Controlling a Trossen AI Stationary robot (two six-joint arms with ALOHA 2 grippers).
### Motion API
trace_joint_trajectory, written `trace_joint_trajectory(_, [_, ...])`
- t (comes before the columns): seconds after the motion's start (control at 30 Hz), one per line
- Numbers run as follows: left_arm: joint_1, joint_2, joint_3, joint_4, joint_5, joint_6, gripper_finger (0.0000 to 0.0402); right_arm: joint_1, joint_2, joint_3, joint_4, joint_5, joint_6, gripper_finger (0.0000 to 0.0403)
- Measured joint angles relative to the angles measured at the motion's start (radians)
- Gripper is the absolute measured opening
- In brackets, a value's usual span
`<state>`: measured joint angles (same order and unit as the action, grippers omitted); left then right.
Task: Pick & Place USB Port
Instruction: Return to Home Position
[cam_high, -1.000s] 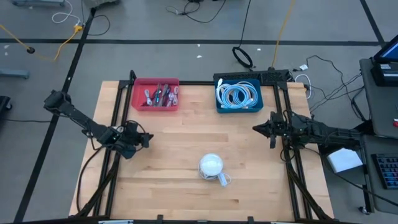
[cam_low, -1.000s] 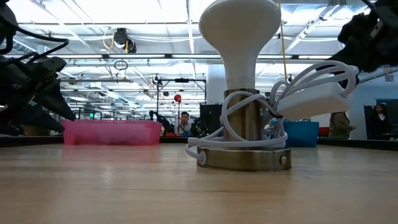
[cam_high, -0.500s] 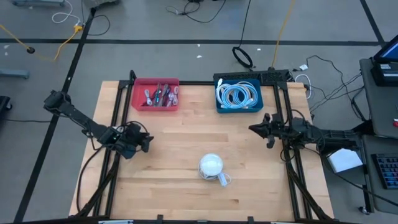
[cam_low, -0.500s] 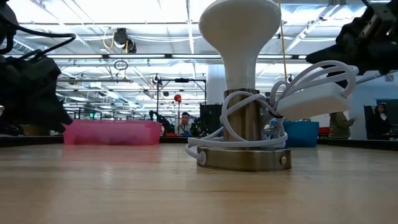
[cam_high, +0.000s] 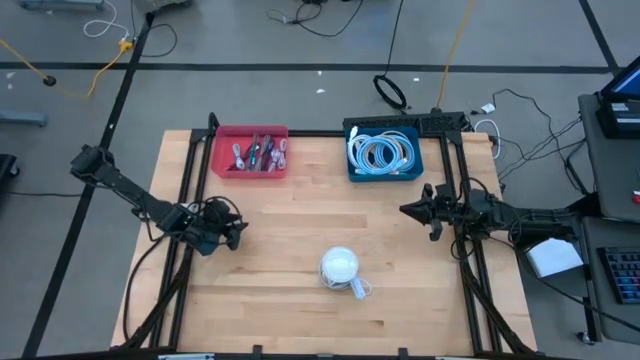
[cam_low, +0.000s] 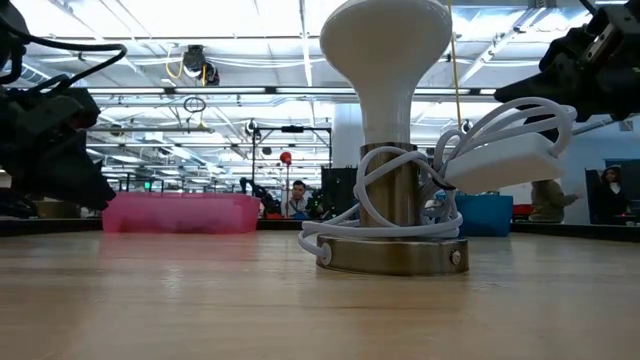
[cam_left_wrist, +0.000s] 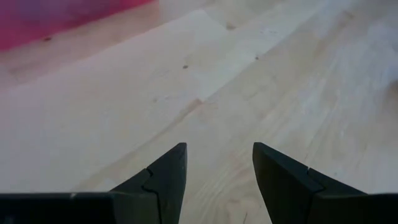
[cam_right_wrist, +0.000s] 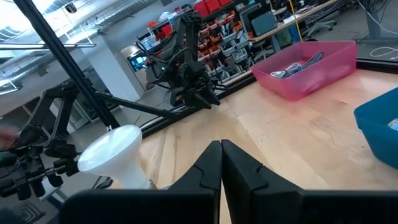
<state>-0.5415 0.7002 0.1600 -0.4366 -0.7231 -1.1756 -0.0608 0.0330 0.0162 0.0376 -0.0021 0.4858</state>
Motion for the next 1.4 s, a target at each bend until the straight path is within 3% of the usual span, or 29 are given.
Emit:
trace_joint_trajectory(0.33, [0.000, -0.022, -0.001, -0.002, 0.000, -0.007, 0.0186, 0.000, 0.000, -0.001, 0.001, 0.000, 0.000, 0.0000])
trace_joint_trajectory(0.67, [0.082, -0.352, -0.010, 0.024, 0.015, -0.004, 0.0186, 0.000, 0.000, -0.001, 0.002, 0.000, 0.000, 0.0000])
trace_joint_trajectory(0.97, [0.245, -0.608, -0.010, 0.029, 0.016, -0.008, 0.0186, 0.000, 0.000, -0.002, 0.003, 0.001, 0.000, 0.0000])
trace_joint_trajectory(1.17, [0.350, -0.688, -0.010, 0.030, 0.016, -0.007, 0.0186, 0.000, 0.000, -0.002, 0.003, 0.000, 0.000, 0.0000])
trace_joint_trajectory(1.4, [0.386, -0.694, -0.010, 0.029, 0.016, -0.007, 0.0186, 0.000, 0.000, -0.002, 0.003, 0.000, 0.000, 0.0000])
